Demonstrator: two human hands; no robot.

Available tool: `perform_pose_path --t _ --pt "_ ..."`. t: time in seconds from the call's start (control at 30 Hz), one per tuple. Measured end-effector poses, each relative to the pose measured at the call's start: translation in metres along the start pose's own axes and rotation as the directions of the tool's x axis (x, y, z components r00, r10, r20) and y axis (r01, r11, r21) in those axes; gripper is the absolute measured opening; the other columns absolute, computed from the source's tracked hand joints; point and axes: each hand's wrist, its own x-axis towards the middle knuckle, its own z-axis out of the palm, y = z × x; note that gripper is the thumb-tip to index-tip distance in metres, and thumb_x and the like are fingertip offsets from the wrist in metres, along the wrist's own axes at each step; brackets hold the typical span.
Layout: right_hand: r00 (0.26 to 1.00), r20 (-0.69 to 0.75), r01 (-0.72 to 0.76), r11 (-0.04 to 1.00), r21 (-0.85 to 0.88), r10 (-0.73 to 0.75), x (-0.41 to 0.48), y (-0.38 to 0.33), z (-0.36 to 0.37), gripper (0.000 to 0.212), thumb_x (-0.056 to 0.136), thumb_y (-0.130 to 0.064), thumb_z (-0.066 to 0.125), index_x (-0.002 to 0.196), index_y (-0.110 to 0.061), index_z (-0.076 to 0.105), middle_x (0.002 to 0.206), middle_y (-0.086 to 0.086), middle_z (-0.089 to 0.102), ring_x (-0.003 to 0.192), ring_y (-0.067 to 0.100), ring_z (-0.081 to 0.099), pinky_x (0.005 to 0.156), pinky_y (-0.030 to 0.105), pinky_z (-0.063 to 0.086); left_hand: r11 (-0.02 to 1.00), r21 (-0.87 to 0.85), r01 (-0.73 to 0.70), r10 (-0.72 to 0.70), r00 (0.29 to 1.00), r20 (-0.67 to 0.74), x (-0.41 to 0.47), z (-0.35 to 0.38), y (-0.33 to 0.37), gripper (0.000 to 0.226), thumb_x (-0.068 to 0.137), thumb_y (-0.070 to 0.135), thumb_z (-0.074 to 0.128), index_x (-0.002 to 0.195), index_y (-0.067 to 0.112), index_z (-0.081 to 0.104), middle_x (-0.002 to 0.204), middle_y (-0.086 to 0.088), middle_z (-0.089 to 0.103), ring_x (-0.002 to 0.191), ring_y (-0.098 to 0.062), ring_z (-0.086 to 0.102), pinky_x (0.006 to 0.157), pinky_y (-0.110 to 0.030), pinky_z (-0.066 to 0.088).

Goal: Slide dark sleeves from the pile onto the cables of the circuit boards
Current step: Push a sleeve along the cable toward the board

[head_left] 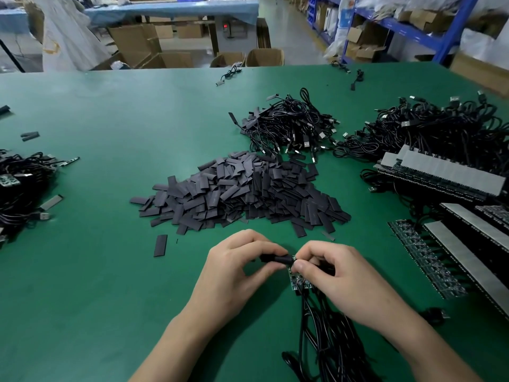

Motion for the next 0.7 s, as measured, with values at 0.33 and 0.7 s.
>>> perform_pose_path --t 0.33,0.7 --pt "1.000 -0.022 -0.012 1.000 0.006 0.012 0.0004 -0.0007 0.0001 0.015 0.095 -0.036 0.066 0.081 -0.037 0.070 0.067 -0.014 0.063 0.058 -0.001 0.051 0.061 0.017 0.041 1.000 -0.025 -0.007 0.005 0.997 -0.075 0.0004 0.0023 0.0030 0.021 0.085 0.029 0.083 0.105 0.023 0.080 0.100 0.015 0.069 0.094 -0.005 0.067 0.081 -0.022 0.053" --pt "0.994 -0.108 -0.035 0.999 0.005 0.035 0.0011 -0.0050 0.0044 0.013 0.094 -0.039 0.067 0.081 -0.040 0.070 0.065 -0.012 0.070 0.052 -0.001 0.053 0.059 0.014 0.041 0.974 -0.154 0.164 -0.198 0.950 -0.242 0.0011 0.0025 0.0047 0.017 0.079 0.027 0.082 0.095 0.022 0.083 0.092 0.019 0.075 0.082 -0.006 0.070 0.074 -0.012 0.050"
